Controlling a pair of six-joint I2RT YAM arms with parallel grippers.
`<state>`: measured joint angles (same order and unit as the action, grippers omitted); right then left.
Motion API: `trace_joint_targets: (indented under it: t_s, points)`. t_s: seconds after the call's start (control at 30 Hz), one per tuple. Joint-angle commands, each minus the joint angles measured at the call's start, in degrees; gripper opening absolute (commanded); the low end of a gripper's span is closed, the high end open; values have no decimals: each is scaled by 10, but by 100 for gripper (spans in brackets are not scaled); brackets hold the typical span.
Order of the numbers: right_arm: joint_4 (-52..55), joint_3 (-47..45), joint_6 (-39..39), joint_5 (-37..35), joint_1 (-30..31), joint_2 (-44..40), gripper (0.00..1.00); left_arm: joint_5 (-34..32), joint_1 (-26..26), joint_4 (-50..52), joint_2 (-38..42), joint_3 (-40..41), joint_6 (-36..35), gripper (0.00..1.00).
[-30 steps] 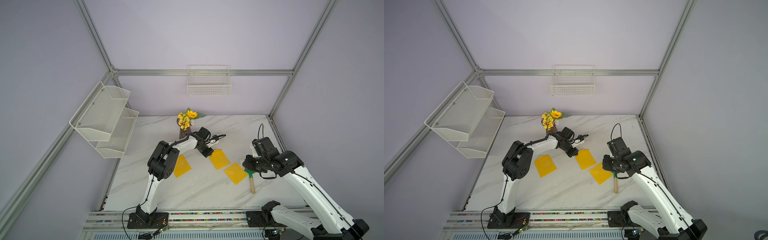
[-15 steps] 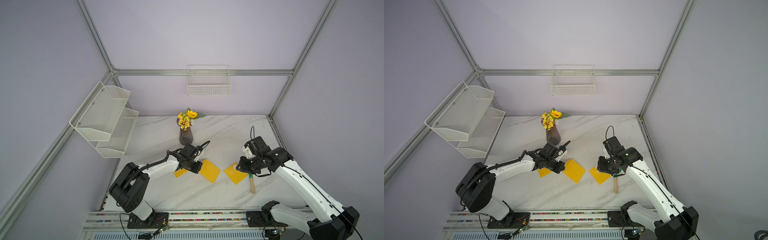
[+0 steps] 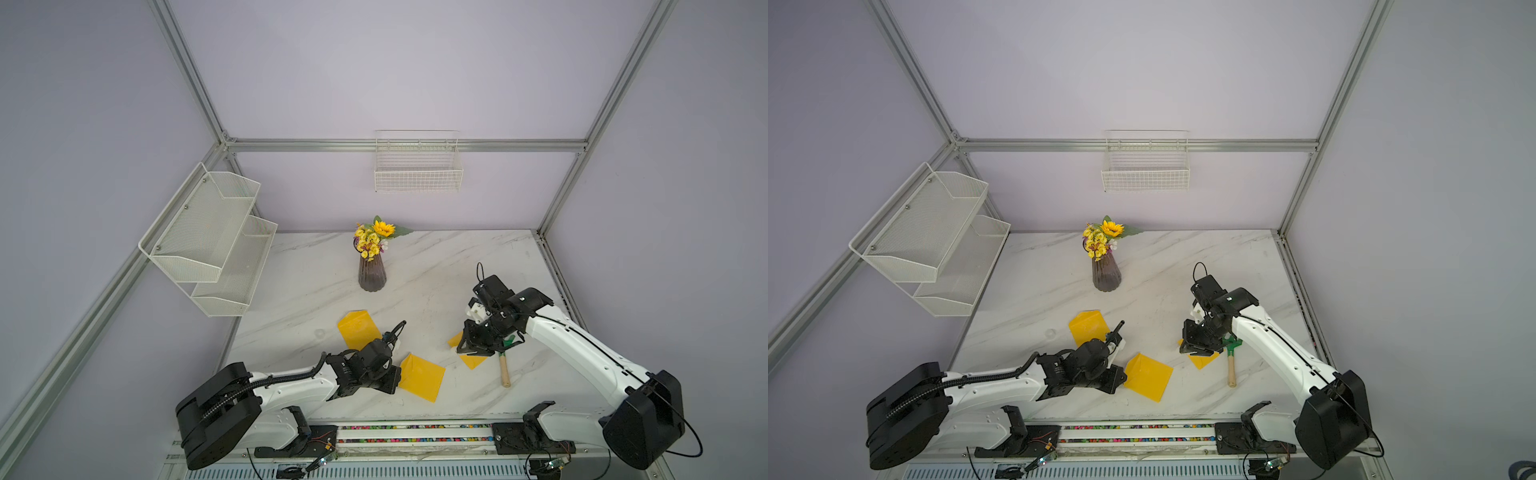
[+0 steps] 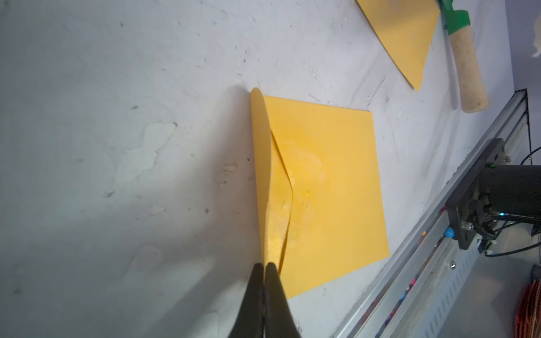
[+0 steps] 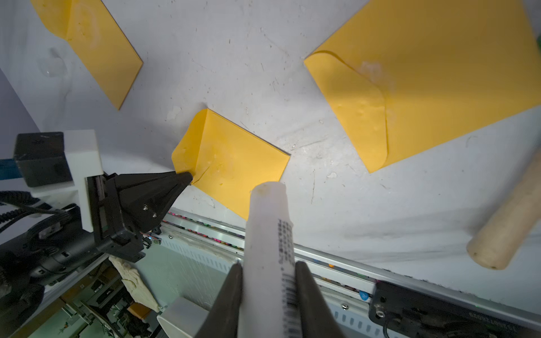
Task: Seal the envelope with a glue stick
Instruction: Adjust the envelope at the center of the board.
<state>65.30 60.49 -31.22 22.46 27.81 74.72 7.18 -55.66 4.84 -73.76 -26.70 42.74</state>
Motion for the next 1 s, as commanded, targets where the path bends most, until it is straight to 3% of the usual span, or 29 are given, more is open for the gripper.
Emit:
trace_joint_targets:
  t_s: [0.0, 0.17, 0.37, 0.97]
  points:
    - [-9, 4, -17, 8, 42, 21, 0, -27, -24, -107, -21, 4, 55, 4]
    - [-22, 22, -46, -24, 111, 80, 0, -32, -45, -129, -61, -6, 73, 4]
    - [-46, 34, -76, -40, 160, 125, 0, -31, -48, -145, -47, 11, 89, 4]
    - [-80, 66, -103, -88, 199, 216, 0, -20, -48, -142, -64, 9, 98, 4]
